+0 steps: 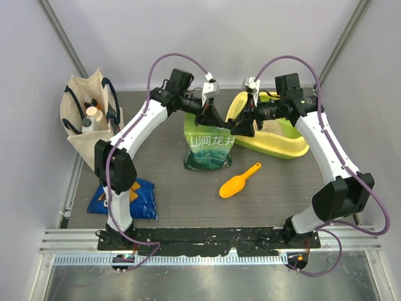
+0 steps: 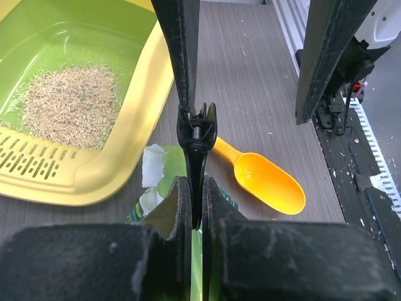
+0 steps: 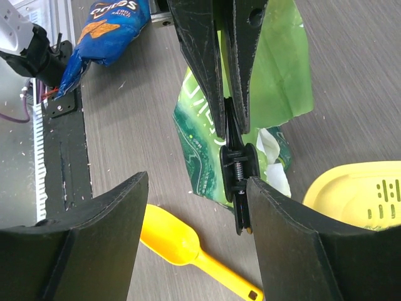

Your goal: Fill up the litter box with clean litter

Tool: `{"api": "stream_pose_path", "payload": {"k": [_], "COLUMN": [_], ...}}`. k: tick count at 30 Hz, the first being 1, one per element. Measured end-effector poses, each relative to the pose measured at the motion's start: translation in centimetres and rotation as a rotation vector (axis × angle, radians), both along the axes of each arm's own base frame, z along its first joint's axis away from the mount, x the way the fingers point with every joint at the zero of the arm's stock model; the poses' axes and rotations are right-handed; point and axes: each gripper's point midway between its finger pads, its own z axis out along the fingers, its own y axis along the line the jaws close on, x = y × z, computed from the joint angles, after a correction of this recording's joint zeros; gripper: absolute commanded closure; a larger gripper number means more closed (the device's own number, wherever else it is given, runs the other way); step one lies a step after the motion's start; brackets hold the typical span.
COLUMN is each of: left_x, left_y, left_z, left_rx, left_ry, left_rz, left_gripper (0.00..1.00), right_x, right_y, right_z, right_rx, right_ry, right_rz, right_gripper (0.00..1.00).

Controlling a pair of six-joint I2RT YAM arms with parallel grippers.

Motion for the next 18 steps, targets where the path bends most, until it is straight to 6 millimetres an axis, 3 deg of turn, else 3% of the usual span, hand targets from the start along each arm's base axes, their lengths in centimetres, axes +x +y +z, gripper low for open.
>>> {"api": "stream_pose_path", "payload": {"k": [9, 15, 18], "left_x": [0.5, 0.6, 0.4], "left_y": [0.2, 1.2, 2.0], "left_z": [-0.1, 0.3, 1.1], "left_rx": [0.001, 0.0, -0.007], "left_ry": [0.004, 0.015, 0.011], "left_rz": [0.02, 0.032, 0.034], "left_gripper": [1.0, 1.0, 1.0], "right_x": [1.5, 3.9, 3.2], "right_y": [0.2, -1.2, -0.1], "right_z": [-0.1, 2.7, 2.6], "right_rx": [0.005, 0.084, 0.045], "right_ry": [-0.05, -0.051, -0.116], "right_rz": [-0.031, -0.09, -0.036], "right_gripper": [0.33, 0.27, 0.25]}}
